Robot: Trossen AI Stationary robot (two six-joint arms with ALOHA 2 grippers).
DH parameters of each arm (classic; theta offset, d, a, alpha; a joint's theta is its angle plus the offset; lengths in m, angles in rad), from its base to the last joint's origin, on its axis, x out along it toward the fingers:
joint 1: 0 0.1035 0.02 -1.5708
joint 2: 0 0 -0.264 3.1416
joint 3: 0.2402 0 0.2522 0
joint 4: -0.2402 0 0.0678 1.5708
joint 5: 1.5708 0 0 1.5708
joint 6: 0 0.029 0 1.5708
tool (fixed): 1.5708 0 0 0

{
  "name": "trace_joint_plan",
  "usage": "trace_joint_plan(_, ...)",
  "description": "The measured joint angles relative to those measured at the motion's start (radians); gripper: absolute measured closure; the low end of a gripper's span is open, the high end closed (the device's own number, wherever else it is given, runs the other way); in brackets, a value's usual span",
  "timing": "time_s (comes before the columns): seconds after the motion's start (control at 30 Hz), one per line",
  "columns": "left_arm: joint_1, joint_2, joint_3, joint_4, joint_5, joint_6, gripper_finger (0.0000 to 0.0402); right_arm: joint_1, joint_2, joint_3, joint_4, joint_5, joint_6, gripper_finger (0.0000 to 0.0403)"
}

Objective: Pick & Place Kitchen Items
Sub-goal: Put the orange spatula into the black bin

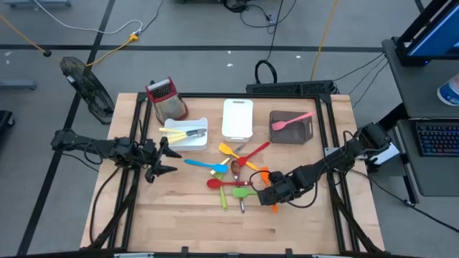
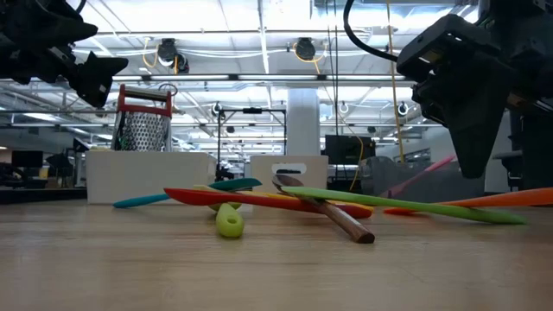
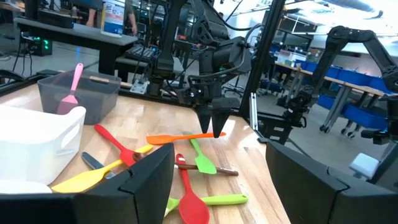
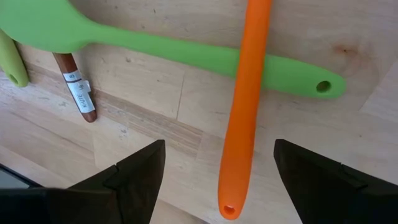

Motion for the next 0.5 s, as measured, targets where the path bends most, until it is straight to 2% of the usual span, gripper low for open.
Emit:
trace_joint_plan(0.33,0.000,0.000,0.000,0.000,0.000,0.007,0.0144,0.000,0.008,0.000,0.001,-0.002,0.009,0.0106)
trace_joint_plan(0.5,0.000,0.000,0.000,0.000,0.000,0.010,0.0144,0.000,0.063,0.001,0.020,-0.076,0.027,0.0118)
